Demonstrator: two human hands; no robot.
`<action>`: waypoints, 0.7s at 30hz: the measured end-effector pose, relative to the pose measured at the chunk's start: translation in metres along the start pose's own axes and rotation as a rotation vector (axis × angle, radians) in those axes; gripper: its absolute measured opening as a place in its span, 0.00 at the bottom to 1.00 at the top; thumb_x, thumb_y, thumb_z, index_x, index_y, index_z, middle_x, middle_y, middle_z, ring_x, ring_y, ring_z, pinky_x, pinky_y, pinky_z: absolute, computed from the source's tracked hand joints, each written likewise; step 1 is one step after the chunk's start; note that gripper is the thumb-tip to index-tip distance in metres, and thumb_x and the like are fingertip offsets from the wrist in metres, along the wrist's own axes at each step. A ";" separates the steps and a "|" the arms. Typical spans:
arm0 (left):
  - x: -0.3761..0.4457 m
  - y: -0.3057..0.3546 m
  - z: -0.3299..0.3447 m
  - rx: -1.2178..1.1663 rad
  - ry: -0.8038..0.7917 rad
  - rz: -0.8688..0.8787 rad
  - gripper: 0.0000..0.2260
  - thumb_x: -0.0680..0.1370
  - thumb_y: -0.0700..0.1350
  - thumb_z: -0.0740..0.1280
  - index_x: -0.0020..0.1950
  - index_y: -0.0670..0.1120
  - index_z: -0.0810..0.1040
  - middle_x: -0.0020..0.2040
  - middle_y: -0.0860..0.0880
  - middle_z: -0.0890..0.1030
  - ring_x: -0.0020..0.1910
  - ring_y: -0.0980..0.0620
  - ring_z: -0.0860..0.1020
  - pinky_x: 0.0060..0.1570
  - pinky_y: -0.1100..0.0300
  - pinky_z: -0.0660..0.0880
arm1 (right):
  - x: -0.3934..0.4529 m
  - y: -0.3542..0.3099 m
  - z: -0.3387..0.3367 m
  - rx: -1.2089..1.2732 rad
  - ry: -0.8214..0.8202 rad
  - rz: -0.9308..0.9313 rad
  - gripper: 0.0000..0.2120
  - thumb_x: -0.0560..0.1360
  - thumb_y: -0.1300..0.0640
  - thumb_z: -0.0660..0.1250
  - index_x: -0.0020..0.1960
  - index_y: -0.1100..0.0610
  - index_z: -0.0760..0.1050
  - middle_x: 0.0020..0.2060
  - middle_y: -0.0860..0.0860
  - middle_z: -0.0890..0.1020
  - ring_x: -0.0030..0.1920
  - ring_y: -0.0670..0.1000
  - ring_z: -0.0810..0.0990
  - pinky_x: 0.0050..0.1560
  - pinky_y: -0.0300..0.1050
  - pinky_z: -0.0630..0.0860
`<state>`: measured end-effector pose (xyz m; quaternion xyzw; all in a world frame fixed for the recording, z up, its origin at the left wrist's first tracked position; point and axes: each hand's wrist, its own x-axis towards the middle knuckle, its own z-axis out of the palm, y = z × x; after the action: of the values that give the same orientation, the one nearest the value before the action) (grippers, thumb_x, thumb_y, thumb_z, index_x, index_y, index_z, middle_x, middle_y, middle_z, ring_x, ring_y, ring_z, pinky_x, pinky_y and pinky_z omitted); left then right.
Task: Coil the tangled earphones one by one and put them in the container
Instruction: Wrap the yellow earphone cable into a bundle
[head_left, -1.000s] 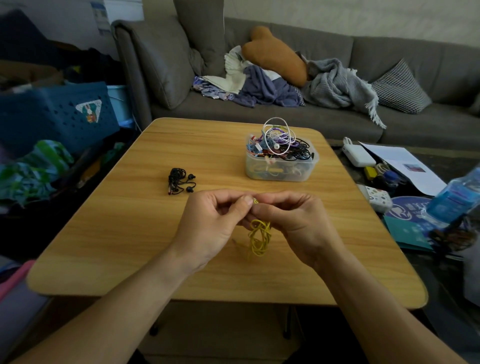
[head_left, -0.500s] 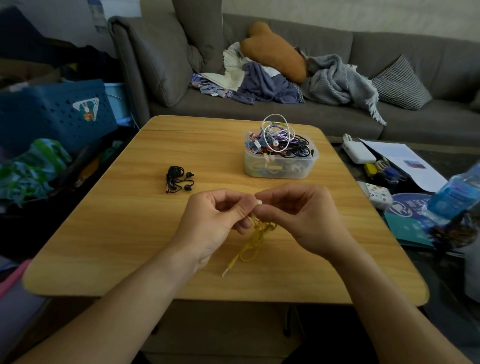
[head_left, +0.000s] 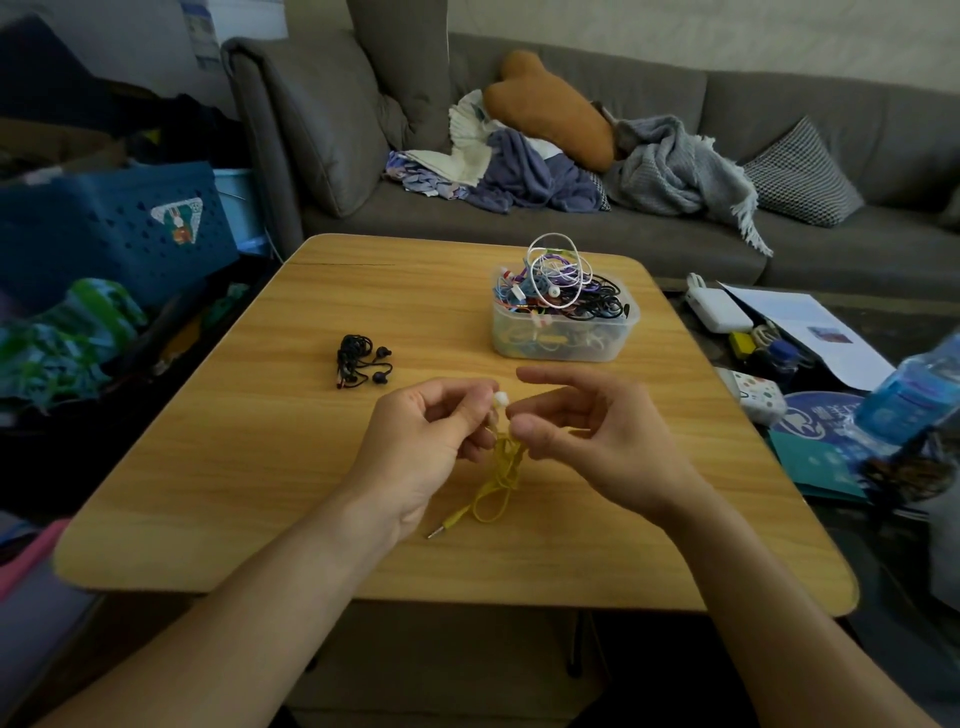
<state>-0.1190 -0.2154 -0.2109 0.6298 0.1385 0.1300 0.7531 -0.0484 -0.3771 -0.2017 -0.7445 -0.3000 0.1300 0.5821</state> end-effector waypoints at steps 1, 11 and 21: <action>0.001 0.000 0.000 -0.009 0.017 -0.029 0.06 0.79 0.39 0.66 0.51 0.43 0.83 0.34 0.50 0.81 0.31 0.56 0.77 0.31 0.66 0.75 | 0.000 0.000 -0.001 -0.059 -0.037 0.037 0.36 0.62 0.46 0.79 0.67 0.50 0.74 0.50 0.50 0.85 0.48 0.48 0.85 0.46 0.45 0.81; 0.011 0.005 -0.006 -0.140 0.087 -0.343 0.19 0.85 0.48 0.53 0.51 0.37 0.78 0.36 0.44 0.77 0.33 0.48 0.78 0.36 0.57 0.75 | 0.002 0.007 0.031 -0.678 -0.086 -0.071 0.36 0.68 0.46 0.77 0.72 0.36 0.65 0.57 0.44 0.77 0.53 0.42 0.75 0.55 0.39 0.74; 0.018 0.005 -0.010 0.196 0.021 -0.123 0.21 0.84 0.55 0.53 0.55 0.40 0.77 0.44 0.44 0.79 0.42 0.47 0.76 0.44 0.52 0.73 | 0.014 0.004 0.019 -0.383 0.273 -0.052 0.06 0.76 0.54 0.72 0.52 0.47 0.81 0.36 0.47 0.82 0.32 0.43 0.80 0.36 0.35 0.76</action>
<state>-0.1057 -0.1986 -0.2090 0.6894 0.1969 0.0760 0.6930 -0.0465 -0.3540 -0.2084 -0.8441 -0.2566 -0.0463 0.4685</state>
